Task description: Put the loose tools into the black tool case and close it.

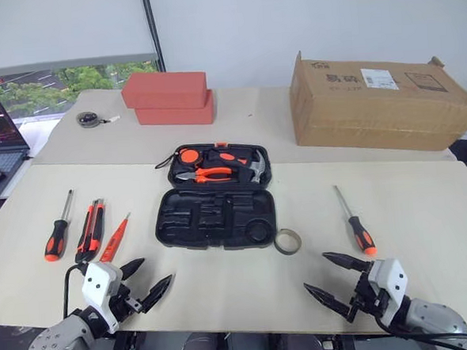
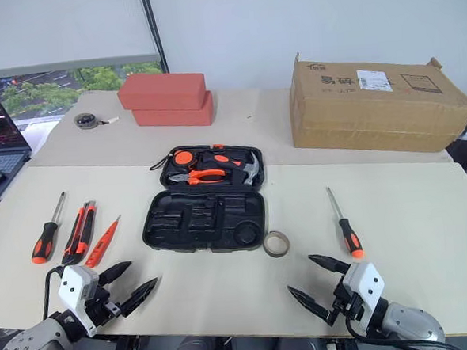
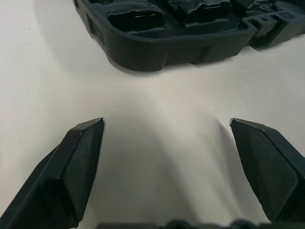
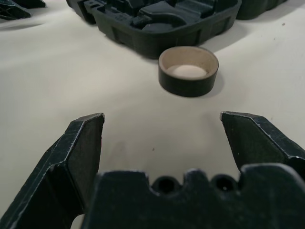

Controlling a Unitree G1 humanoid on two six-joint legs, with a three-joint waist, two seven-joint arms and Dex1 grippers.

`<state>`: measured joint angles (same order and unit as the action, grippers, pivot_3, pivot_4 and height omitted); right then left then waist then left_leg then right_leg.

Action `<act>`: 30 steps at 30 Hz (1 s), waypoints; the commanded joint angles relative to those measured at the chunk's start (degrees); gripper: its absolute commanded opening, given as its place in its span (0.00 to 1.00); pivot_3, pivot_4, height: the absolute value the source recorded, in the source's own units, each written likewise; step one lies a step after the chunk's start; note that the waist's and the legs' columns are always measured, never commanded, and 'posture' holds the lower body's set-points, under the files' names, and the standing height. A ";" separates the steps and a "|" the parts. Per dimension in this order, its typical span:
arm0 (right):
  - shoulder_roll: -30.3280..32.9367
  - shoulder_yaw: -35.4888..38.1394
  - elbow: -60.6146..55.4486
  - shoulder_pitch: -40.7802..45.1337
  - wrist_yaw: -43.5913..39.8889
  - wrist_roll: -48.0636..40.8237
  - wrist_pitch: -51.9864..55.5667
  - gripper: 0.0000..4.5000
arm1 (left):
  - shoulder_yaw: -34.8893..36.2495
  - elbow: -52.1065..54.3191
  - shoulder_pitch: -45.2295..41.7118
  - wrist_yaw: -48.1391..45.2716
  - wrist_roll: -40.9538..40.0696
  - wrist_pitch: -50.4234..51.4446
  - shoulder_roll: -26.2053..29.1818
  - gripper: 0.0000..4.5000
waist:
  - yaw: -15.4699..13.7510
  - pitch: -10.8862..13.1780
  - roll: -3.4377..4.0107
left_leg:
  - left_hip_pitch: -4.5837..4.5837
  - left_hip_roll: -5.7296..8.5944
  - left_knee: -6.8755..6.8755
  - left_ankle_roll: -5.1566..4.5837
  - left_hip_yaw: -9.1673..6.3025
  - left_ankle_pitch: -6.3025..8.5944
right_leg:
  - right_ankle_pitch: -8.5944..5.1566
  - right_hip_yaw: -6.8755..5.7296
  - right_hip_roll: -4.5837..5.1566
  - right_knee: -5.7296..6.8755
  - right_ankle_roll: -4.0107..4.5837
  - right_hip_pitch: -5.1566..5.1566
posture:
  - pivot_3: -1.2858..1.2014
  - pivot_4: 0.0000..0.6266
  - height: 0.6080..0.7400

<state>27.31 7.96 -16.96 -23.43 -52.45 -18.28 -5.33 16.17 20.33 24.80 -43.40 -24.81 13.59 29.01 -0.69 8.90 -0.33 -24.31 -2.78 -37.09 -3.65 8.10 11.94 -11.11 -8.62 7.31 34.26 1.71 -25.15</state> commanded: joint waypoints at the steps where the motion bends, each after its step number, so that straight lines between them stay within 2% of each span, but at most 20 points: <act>1: 1.04 0.31 -2.52 0.79 0.08 -1.79 0.79 0.99 | 0.56 -0.11 1.18 -0.66 -0.59 -0.89 -0.08 1.00 | 0.01 0.00 0.00 | 0.00 0.00 0.00 0.00 0.00 0.00 | 0.00 0.00 0.00 0.00 0.00 0.00 | 0.52 0.24 0.79; 8: 2.63 0.59 -2.59 2.25 -0.76 -3.82 0.64 0.99 | 2.52 0.45 1.45 -1.32 -3.22 -1.99 -0.41 1.00 | -0.07 0.00 -0.02 | 0.03 -0.01 -0.04 0.00 -0.01 0.00 | 0.00 -0.02 0.01 0.01 0.00 0.00 | 0.52 0.24 0.79; 11: 3.81 1.11 -4.56 3.86 -1.74 -7.11 2.17 0.99 | 6.78 -0.50 -1.19 -0.32 -7.72 -1.57 -0.95 1.00 | -0.14 0.00 -0.04 | 0.03 0.00 -0.05 0.00 0.00 0.00 | 0.00 -0.02 0.01 0.03 0.00 0.00 | 0.52 0.24 0.79; 17: 6.79 -0.76 -11.10 13.42 -1.69 -15.37 10.98 0.99 | 17.76 -8.05 -11.89 7.88 -13.84 1.96 0.49 1.00 | -0.01 -0.01 -0.19 | 0.11 -0.02 -0.31 -0.01 -0.02 0.00 | 0.01 -0.02 0.00 0.44 -0.02 0.02 | 0.52 0.24 0.79; 23: 9.06 -4.29 -13.87 27.55 -1.88 -20.87 19.84 0.99 | 24.05 -17.74 -23.87 21.89 -10.41 5.04 5.01 1.00 | -0.11 0.09 -0.42 | 0.09 -0.05 -0.65 -0.01 -0.06 0.00 | 0.01 -0.04 0.01 0.75 -0.02 0.00 | 0.52 0.24 0.79; 30: 8.18 -7.07 -13.64 38.65 -2.59 -21.89 23.82 0.99 | 21.44 -24.04 -23.64 23.62 -4.68 9.65 9.01 1.00 | -0.23 0.07 -0.53 | 0.04 0.09 -0.68 -0.26 0.12 0.17 | 0.19 -0.03 0.07 0.72 -0.29 -0.04 | 0.52 0.24 0.79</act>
<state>35.57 0.85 -29.05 13.92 -54.75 -37.83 17.44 37.99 -3.33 0.62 -20.16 -30.72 21.81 36.70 -0.92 8.97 -0.86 -24.29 -2.68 -37.78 -3.90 8.22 12.16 -10.85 -8.65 7.39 34.97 1.31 -25.21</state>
